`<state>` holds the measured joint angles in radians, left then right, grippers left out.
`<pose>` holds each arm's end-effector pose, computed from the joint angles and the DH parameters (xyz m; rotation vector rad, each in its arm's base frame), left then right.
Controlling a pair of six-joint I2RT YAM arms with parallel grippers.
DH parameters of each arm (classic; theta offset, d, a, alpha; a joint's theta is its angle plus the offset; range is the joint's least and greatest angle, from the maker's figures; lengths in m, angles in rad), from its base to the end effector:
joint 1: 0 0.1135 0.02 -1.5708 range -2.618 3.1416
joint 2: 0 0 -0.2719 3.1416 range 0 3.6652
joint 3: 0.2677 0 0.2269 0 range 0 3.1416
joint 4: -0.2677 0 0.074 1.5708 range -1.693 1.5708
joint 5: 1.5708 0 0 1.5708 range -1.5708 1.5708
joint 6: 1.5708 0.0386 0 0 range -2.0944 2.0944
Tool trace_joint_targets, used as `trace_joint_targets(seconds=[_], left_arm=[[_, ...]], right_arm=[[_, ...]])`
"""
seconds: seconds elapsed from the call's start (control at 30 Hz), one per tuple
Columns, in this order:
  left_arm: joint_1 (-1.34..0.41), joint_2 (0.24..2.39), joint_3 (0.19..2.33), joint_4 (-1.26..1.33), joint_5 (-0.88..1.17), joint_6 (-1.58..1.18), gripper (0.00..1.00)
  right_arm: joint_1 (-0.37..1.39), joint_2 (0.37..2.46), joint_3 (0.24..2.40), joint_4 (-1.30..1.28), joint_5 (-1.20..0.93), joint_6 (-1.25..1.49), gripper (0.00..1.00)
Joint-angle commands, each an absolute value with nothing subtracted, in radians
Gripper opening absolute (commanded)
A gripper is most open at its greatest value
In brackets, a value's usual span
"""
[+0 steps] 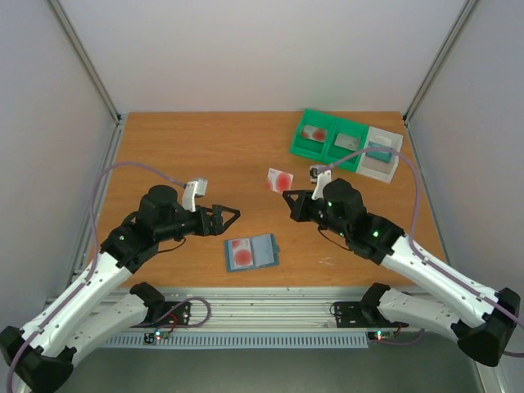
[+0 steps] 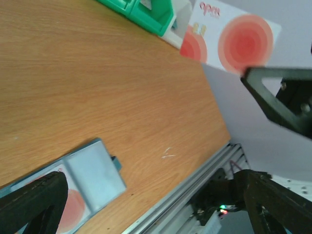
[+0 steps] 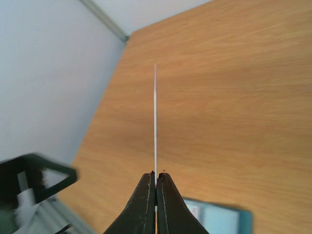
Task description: Take the credit cards out of the card holder
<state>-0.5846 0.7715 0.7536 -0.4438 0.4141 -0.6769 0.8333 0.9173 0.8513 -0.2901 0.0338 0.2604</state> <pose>0.1105 -0.0918 0.3105 0.1840 2.2050 -1.1737 0.1237 0.1342 0.3356 -0.5399 1.9158 0.6905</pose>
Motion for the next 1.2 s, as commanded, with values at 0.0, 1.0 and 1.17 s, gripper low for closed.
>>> trace_joint_targets(seconds=[0.0, 1.0, 1.17], left_arm=[[-0.588, 0.766, 0.791, -0.551, 0.358, -0.554, 0.99], [-0.587, 0.792, 0.735, -0.545, 0.38, -0.484, 0.99], [-0.588, 0.806, 0.745, -0.553, 0.357, -0.468, 0.99]], right_arm=[[0.686, 1.003, 0.894, -0.347, -0.051, 0.143, 0.01], [0.101, 1.903, 1.484, -0.327, -0.405, 0.129, 0.01], [0.099, 2.039, 1.669, -0.409, -0.41, 0.133, 0.01]])
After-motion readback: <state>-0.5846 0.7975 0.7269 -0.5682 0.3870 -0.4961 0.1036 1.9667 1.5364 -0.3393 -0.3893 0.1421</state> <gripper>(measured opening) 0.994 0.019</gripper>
